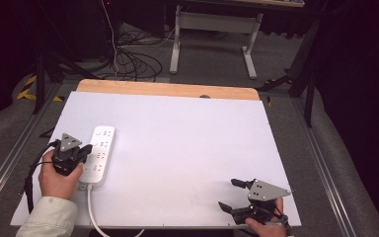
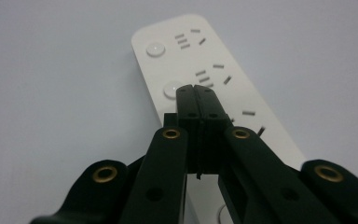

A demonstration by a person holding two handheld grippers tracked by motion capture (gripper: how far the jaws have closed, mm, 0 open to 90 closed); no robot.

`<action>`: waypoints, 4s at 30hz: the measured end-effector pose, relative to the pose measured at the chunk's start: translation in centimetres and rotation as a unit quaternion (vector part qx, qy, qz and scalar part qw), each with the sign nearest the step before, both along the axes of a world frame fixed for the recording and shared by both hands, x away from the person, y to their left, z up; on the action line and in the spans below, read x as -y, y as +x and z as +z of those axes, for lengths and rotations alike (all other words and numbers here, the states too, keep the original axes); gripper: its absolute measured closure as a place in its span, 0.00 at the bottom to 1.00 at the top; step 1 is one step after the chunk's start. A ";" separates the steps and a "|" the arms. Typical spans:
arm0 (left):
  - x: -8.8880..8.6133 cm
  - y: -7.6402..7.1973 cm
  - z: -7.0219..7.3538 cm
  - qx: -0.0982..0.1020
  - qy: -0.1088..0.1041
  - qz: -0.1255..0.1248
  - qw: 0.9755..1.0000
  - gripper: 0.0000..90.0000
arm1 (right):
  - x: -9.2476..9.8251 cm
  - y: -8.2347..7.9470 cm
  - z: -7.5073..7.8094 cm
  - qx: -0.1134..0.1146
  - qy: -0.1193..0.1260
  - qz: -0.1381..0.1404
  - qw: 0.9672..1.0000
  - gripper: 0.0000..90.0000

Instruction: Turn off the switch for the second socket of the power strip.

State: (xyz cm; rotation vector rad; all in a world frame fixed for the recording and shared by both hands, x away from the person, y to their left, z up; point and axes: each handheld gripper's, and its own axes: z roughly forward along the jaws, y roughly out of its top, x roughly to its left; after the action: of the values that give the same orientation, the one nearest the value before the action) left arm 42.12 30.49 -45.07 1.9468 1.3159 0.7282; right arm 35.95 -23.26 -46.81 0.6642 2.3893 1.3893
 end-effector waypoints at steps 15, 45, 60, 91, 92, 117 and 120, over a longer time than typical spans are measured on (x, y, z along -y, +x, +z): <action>0.1 -1.2 2.2 0.010 -0.002 -0.020 1.000 0.98 | 0.0 0.0 0.0 0.000 -0.003 0.000 1.000 0.20; 1.8 -4.2 5.7 0.058 -0.045 -0.113 0.991 0.35 | 0.0 0.0 -0.1 -0.002 0.000 -0.002 1.000 0.20; 2.8 -6.9 5.3 0.072 -0.084 -0.165 0.980 0.25 | 0.1 -0.1 0.0 -0.001 0.001 -0.002 1.000 0.20; 0.8 -9.8 -0.8 0.066 -0.132 -0.175 0.973 0.25 | -0.1 -0.1 0.0 0.001 -0.004 0.002 1.000 0.20; 0.8 -9.8 -0.9 0.065 -0.127 -0.175 0.974 0.25 | -0.1 -0.1 0.0 0.001 -0.005 0.002 1.000 0.20; 1.4 -10.1 -2.1 0.067 -0.107 -0.190 0.974 0.26 | 0.0 0.1 -0.1 -0.003 -0.003 0.003 1.000 0.20; 1.5 -10.2 -2.1 0.068 -0.106 -0.189 0.974 0.26 | 0.0 0.1 -0.1 -0.003 -0.003 0.002 1.000 0.20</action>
State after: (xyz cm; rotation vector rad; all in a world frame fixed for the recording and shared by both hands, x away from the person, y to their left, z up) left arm 31.94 28.98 -47.16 1.8615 0.8659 0.4993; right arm 36.02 -23.24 -46.93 0.6627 2.3993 1.3841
